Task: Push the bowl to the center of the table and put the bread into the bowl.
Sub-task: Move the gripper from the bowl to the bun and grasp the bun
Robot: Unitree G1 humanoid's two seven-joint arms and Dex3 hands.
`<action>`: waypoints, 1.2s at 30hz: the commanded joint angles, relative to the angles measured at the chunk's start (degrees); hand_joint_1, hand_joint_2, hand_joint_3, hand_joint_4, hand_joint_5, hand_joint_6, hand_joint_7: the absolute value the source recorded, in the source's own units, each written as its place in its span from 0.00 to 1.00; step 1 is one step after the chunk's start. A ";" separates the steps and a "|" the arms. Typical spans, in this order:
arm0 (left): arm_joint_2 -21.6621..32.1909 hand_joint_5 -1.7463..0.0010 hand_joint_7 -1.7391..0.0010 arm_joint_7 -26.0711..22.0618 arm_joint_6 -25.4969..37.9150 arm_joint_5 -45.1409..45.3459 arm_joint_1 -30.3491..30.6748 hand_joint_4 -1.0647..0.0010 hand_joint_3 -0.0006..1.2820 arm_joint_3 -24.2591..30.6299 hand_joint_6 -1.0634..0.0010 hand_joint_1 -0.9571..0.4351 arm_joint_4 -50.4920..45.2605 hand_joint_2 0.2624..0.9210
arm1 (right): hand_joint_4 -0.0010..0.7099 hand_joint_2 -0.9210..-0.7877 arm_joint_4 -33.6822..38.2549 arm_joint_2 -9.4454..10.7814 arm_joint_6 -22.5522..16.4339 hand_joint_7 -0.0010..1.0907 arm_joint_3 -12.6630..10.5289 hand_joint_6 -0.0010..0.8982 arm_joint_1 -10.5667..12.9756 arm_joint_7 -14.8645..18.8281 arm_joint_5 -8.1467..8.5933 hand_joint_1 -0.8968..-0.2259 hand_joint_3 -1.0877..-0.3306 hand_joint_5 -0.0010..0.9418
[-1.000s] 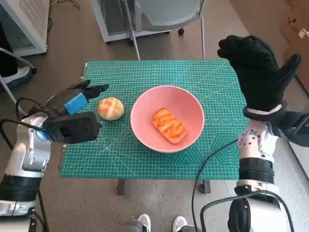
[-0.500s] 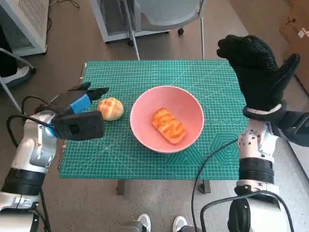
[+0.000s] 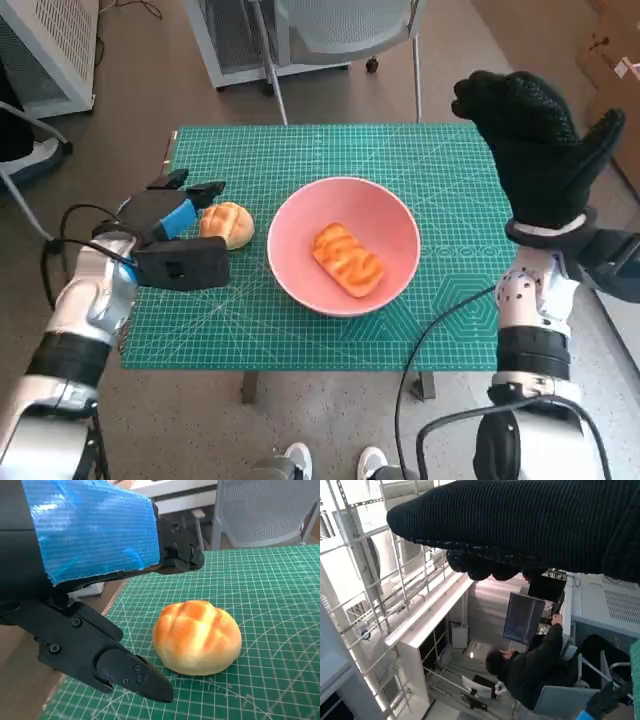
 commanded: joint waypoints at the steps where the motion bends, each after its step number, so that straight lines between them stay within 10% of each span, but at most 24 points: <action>1: -1.90 0.99 0.99 2.85 -1.85 0.40 -3.01 0.90 0.00 -1.22 0.73 0.27 3.76 0.71 | 0.49 0.00 -0.15 -0.37 0.45 0.00 0.08 0.50 0.68 -0.23 -0.32 0.36 0.50 0.00; 36: -10.37 0.99 0.98 10.59 -3.44 2.14 -11.69 0.81 0.00 -8.51 0.63 0.42 25.14 0.72 | 0.49 0.00 -4.33 -1.48 1.82 0.00 0.57 0.50 2.84 -1.15 -0.52 0.40 0.50 0.00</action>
